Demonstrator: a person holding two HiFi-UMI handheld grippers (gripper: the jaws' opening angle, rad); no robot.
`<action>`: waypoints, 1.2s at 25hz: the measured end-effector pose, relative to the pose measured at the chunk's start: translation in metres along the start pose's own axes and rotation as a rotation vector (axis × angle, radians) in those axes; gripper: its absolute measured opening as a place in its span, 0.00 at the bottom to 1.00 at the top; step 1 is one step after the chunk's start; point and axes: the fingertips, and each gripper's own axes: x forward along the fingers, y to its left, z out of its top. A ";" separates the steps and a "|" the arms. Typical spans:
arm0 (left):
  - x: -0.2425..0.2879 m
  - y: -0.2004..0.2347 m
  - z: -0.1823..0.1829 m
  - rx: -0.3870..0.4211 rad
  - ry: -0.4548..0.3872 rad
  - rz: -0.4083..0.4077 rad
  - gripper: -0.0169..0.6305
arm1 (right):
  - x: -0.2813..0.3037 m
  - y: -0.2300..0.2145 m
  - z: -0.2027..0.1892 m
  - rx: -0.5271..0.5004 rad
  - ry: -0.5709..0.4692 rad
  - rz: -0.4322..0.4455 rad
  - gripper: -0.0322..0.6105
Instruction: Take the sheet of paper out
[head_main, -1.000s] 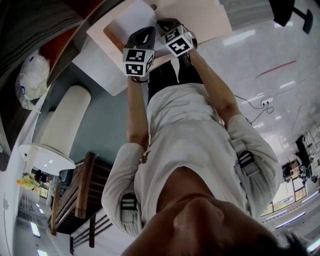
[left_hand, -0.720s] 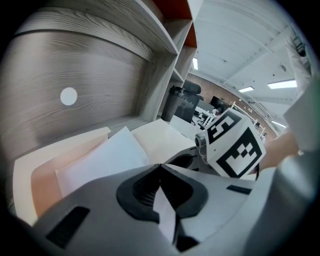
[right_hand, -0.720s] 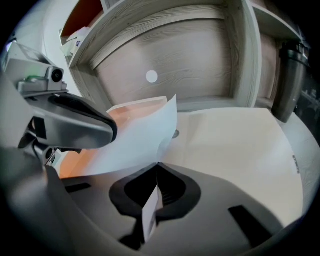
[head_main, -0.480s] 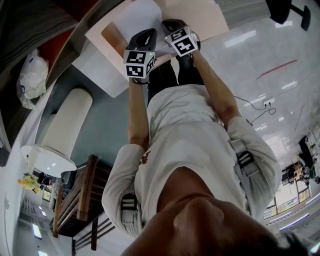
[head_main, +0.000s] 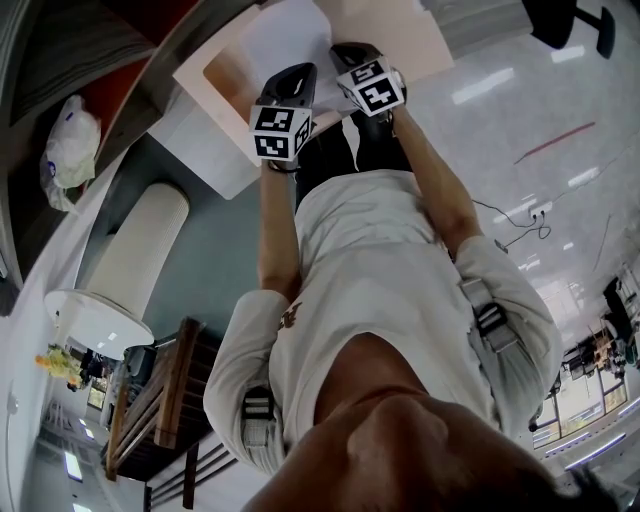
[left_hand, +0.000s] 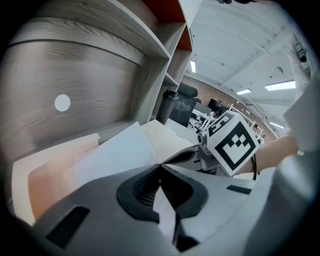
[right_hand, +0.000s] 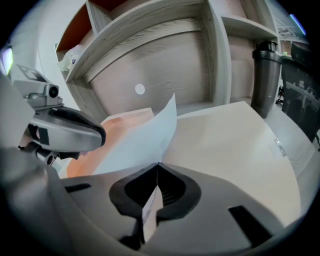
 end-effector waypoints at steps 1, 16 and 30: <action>0.000 -0.002 0.001 0.005 0.001 0.000 0.06 | -0.004 -0.001 0.001 0.001 -0.006 -0.001 0.08; -0.006 -0.021 0.028 0.054 -0.029 -0.001 0.06 | -0.054 -0.020 0.012 0.000 -0.065 -0.043 0.08; -0.029 -0.042 0.060 0.089 -0.084 0.041 0.06 | -0.109 -0.012 0.046 -0.061 -0.157 -0.020 0.08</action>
